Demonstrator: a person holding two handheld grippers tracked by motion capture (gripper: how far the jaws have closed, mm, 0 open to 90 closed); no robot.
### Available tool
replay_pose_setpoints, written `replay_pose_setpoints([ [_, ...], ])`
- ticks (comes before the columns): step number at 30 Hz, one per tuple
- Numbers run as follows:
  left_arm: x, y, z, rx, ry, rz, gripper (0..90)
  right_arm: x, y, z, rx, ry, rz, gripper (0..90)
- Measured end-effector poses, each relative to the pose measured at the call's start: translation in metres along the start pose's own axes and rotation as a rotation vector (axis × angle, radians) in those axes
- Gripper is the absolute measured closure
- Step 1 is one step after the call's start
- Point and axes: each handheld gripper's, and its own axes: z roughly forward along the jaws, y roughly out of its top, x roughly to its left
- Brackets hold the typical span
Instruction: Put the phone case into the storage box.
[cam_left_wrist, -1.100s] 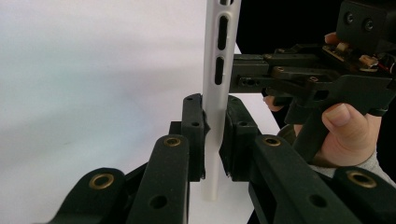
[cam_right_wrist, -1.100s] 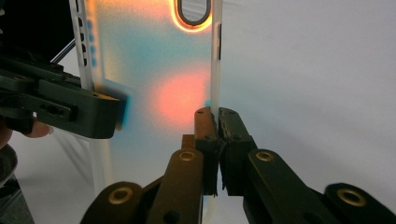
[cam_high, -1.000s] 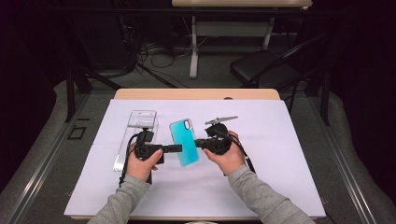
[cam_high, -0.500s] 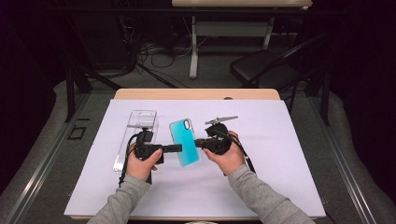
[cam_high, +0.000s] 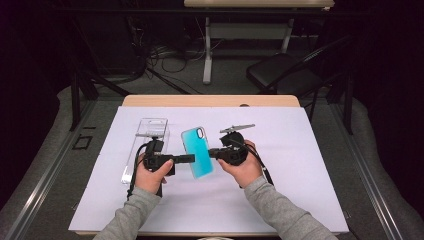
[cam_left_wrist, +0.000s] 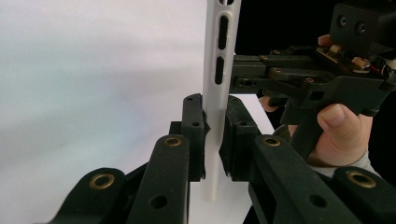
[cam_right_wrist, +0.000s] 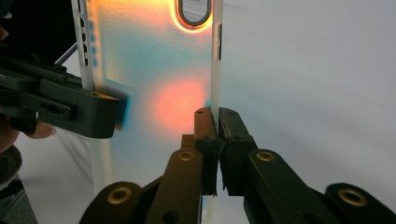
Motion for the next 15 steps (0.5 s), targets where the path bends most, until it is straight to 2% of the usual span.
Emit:
replay_pose_setpoints([
  [15,0.0002,0.0002,-0.0009,0.000,-0.002,0.005,81.4,-0.0002,0.0003,-0.0002,-0.004,0.009,0.002,85.5],
])
